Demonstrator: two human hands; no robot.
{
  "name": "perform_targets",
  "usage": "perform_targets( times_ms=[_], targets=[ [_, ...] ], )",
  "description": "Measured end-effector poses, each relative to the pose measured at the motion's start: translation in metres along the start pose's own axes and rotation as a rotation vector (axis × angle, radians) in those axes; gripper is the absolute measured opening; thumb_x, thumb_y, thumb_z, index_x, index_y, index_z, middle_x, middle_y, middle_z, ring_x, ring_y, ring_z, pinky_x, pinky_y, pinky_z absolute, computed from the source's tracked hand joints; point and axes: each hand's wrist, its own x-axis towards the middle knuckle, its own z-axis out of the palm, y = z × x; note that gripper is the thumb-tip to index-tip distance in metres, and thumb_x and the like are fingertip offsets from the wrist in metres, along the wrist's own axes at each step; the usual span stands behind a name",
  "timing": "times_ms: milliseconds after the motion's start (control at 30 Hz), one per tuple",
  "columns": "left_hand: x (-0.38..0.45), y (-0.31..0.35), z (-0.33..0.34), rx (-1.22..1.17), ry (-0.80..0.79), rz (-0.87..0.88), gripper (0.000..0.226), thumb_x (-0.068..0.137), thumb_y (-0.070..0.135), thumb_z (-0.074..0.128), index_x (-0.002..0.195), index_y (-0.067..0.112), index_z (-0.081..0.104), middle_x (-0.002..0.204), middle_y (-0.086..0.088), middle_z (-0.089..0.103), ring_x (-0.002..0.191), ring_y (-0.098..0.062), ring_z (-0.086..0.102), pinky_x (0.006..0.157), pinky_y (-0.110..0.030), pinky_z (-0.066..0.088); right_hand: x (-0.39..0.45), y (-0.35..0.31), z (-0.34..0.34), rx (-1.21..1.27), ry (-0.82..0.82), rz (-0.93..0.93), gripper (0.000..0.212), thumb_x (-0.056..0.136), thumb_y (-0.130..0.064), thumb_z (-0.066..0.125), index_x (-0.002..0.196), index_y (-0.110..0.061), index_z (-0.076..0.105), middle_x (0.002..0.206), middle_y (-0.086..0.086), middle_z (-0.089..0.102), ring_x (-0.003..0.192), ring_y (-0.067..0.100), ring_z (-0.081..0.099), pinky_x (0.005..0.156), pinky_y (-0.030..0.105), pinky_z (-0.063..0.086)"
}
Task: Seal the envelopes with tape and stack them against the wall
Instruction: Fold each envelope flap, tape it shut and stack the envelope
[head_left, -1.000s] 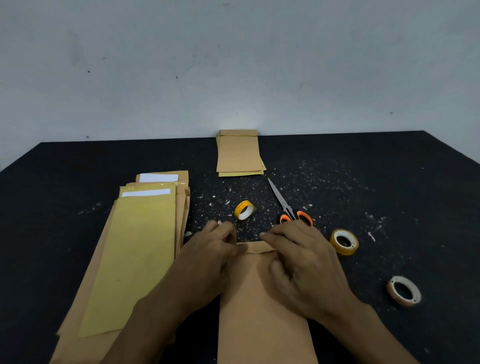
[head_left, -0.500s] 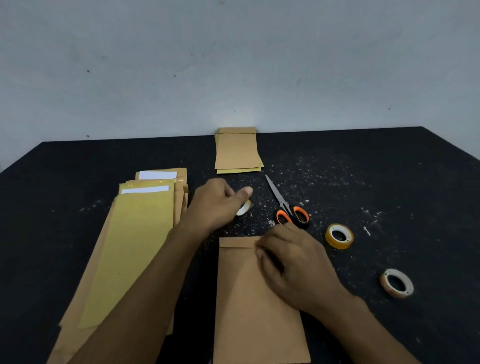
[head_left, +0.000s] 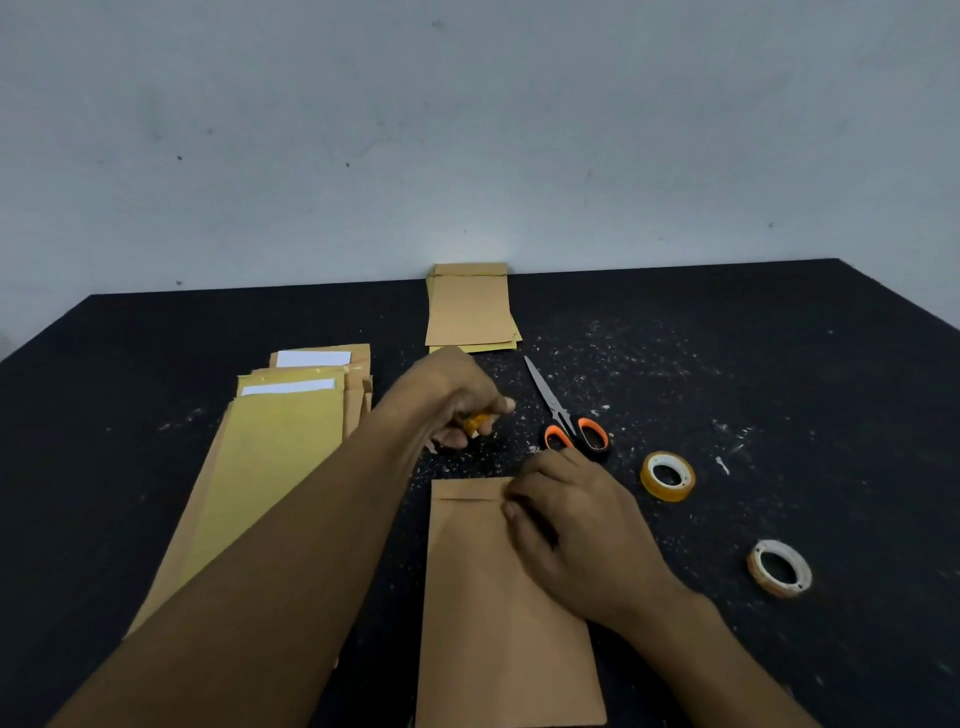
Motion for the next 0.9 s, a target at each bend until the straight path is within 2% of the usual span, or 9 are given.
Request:
perform_targets(
  times_ms=[100,167,233,300,433,567,733,900],
  targets=[
    [-0.003,0.0,-0.002,-0.018,0.009,-0.016,0.031,0.098,0.026,0.06,0.07,0.013,0.059,0.035,0.004,0.05,0.046,-0.008,0.045,0.044,-0.017,0.04,-0.001,0.0,0.0,0.016,-0.003,0.009,0.027,0.093,-0.034,0.048,0.093,-0.02,0.071,0.095,-0.009,0.061,0.087,0.011,0.053,0.071,0.033,0.049],
    [-0.004,0.0,-0.004,-0.051,0.03,-0.033,0.026,0.097,0.025,0.059,0.074,0.013,0.061,0.033,0.003,0.05,0.044,-0.008,0.047,0.043,-0.018,0.04,-0.001,0.001,0.0,0.022,-0.008,0.013,0.027,0.093,-0.034,0.048,0.093,-0.02,0.071,0.095,-0.009,0.061,0.087,0.01,0.053,0.072,0.033,0.049],
    [-0.006,-0.003,-0.007,-0.103,0.044,-0.038,0.024,0.096,0.025,0.06,0.075,0.012,0.06,0.043,-0.001,0.056,0.037,-0.009,0.05,0.043,-0.018,0.039,0.0,0.001,0.0,0.029,-0.004,0.017,0.025,0.092,-0.033,0.049,0.093,-0.02,0.07,0.095,-0.01,0.061,0.087,0.01,0.053,0.072,0.033,0.05],
    [-0.01,-0.007,-0.011,-0.189,0.022,-0.041,0.018,0.095,0.023,0.059,0.083,0.01,0.06,0.063,-0.008,0.065,0.034,-0.01,0.053,0.043,-0.019,0.039,0.0,0.001,0.0,0.027,-0.002,0.018,0.024,0.092,-0.033,0.049,0.093,-0.02,0.07,0.095,-0.01,0.061,0.087,0.011,0.053,0.071,0.033,0.05],
    [-0.024,-0.029,-0.017,-0.433,-0.095,0.007,0.012,0.094,0.02,0.058,0.096,0.009,0.061,0.09,-0.015,0.077,0.061,-0.016,0.057,0.05,-0.023,0.044,0.0,0.0,-0.001,0.026,-0.021,0.024,0.026,0.093,-0.035,0.048,0.093,-0.021,0.069,0.096,-0.011,0.06,0.087,0.009,0.052,0.072,0.033,0.05],
    [-0.04,-0.055,-0.014,-0.738,-0.186,0.2,0.02,0.096,0.01,0.051,0.111,0.012,0.064,0.106,-0.012,0.075,0.084,-0.018,0.06,0.064,-0.032,0.05,0.0,-0.001,-0.002,0.022,-0.022,0.023,0.025,0.093,-0.035,0.048,0.096,-0.022,0.07,0.097,-0.012,0.06,0.089,0.006,0.052,0.073,0.031,0.05],
    [-0.068,-0.075,-0.004,-0.861,-0.164,0.411,0.034,0.096,-0.004,0.043,0.114,0.008,0.069,0.116,-0.005,0.073,0.096,-0.019,0.058,0.076,-0.037,0.05,0.003,-0.005,-0.006,-0.01,-0.046,0.019,0.028,0.09,-0.036,0.046,0.095,-0.023,0.069,0.094,-0.01,0.061,0.088,0.011,0.056,0.07,0.032,0.051],
    [-0.085,-0.079,0.0,-0.863,-0.08,0.503,0.033,0.095,-0.003,0.05,0.117,0.013,0.069,0.113,0.0,0.074,0.098,-0.015,0.061,0.079,-0.035,0.049,0.01,-0.014,-0.012,0.004,-0.011,0.053,0.036,0.085,-0.046,0.044,0.1,-0.025,0.069,0.099,-0.013,0.059,0.092,0.01,0.058,0.07,0.029,0.051]
  ],
)
